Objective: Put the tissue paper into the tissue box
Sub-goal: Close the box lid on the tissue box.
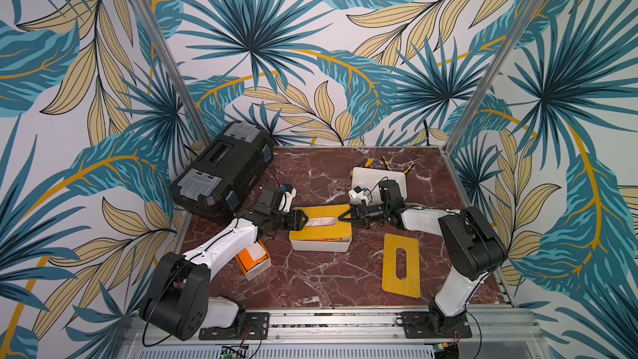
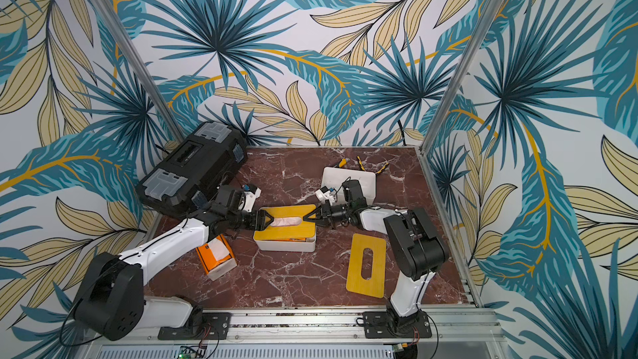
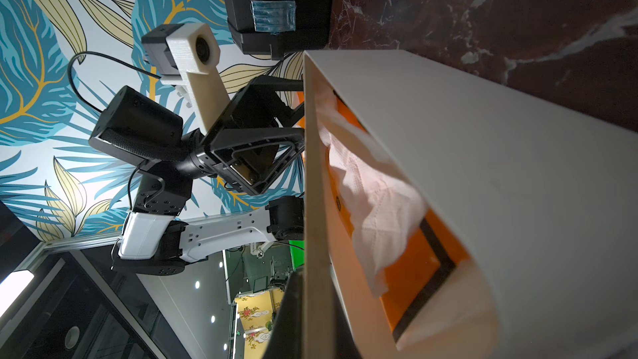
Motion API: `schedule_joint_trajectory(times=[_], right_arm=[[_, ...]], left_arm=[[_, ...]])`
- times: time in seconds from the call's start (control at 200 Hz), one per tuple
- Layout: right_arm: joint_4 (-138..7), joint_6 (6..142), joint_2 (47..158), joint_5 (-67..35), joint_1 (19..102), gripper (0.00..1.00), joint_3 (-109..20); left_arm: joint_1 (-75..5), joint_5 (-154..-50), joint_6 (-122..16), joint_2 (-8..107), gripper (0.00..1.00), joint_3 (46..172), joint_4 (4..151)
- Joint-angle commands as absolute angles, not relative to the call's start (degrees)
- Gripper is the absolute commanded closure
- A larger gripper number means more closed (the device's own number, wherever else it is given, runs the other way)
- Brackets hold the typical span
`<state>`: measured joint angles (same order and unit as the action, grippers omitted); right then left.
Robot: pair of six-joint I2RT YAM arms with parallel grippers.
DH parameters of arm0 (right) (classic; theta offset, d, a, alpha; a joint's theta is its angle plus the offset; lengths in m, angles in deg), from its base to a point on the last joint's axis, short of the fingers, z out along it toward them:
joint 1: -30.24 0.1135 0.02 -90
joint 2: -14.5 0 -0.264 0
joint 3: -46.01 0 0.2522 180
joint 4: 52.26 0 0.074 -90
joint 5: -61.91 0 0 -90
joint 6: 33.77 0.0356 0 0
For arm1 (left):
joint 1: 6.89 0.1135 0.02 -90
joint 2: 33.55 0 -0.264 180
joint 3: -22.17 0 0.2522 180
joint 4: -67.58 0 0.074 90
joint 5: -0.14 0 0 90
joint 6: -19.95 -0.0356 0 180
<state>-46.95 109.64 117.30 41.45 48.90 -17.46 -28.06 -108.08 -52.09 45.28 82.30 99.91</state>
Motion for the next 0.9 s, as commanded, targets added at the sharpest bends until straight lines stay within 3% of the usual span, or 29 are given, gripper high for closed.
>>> schedule_joint_trajectory(times=[0.0,0.486,0.761,0.896], right_arm=[[-46.9,110.7,119.2,38.6,49.4,1.00,-16.5],[-45.4,110.9,121.6,38.3,49.4,1.00,-16.0],[-44.9,111.1,122.4,38.3,49.5,1.00,-15.9],[-44.1,111.0,122.7,38.5,49.4,1.00,-15.6]], left_arm=[[-29.8,-107.3,-53.8,47.4,0.29,83.4,106.1],[-32.8,-103.8,-55.2,50.4,0.31,86.8,110.5],[-33.5,-101.9,-55.7,51.5,0.40,88.0,112.1],[-33.6,-101.4,-55.6,51.4,0.34,88.3,112.3]])
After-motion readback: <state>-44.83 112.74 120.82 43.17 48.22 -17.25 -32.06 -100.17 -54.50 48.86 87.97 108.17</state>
